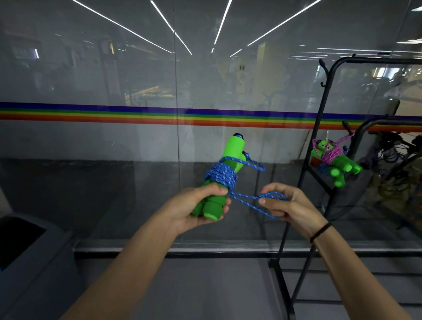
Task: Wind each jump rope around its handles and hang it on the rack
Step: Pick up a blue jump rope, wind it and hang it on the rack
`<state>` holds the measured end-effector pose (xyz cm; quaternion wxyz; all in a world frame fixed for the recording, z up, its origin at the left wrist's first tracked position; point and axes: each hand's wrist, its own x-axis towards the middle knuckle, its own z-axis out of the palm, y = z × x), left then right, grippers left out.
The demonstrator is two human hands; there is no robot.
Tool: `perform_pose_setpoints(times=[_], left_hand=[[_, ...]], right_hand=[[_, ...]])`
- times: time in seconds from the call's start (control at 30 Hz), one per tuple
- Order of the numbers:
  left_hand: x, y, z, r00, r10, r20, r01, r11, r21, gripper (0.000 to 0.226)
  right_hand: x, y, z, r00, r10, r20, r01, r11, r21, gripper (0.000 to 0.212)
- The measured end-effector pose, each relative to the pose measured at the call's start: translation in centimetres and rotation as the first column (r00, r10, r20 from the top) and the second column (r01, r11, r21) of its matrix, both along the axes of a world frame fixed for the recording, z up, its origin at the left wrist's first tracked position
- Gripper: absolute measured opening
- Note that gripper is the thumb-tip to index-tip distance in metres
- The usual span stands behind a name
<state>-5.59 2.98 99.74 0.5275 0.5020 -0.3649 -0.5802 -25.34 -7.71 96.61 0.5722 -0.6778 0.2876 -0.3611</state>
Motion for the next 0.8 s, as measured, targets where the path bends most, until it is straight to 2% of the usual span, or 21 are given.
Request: perform_pose_setpoints(times=[0.1,0.23,0.37,0.47,0.57,0.63,0.7,0.8], left_hand=[[-0.1,-0.2,0.2,0.998,0.02,-0.061,-0.02,1.0,0.009,0.004],[0.0,-0.1,0.2,0.994,0.04,-0.105,-0.041,0.999,-0.003,0.005],[-0.2,-0.1,0.1,0.986,0.078,-0.149,-0.086,0.995,-0.043,0.005],[-0.6,0.0,0.2,0.976,0.107,-0.19,-0.123,0.99,-0.072,0.005],[-1.0,-0.2,0.2,0.965,0.154,-0.212,-0.176,0.98,-0.088,0.006],[-0.8,-0.5,0.2,0.938,0.209,-0.275,-0.236,0.97,-0.066,0.007],[-0.4,-0.8,0.3,0.903,0.269,-0.336,-0.295,0.955,-0.03,0.008],[0.6,-1.0,0.1,0.892,0.307,-0.332,-0.324,0.946,0.002,0.008]], right_hand=[[-0.2,-0.3,-0.1,0.999,-0.05,-0.007,0.05,0.999,0.002,0.016],[0.1,-0.6,-0.5,0.98,-0.199,0.032,0.197,0.979,0.042,0.034],[1.1,-0.8,-1.0,0.93,-0.353,0.105,0.333,0.928,0.168,0.05],[2.2,-0.4,-1.2,0.881,-0.459,0.115,0.435,0.881,0.186,0.05],[3.4,-0.3,-1.7,0.825,-0.56,0.075,0.558,0.828,0.055,0.043],[4.1,-0.1,-2.0,0.787,-0.616,0.024,0.614,0.78,-0.119,0.038],[4.7,0.3,-2.4,0.793,-0.609,-0.005,0.583,0.762,-0.282,0.034],[5.4,1.0,-3.1,0.861,-0.501,-0.081,0.416,0.788,-0.453,0.018]])
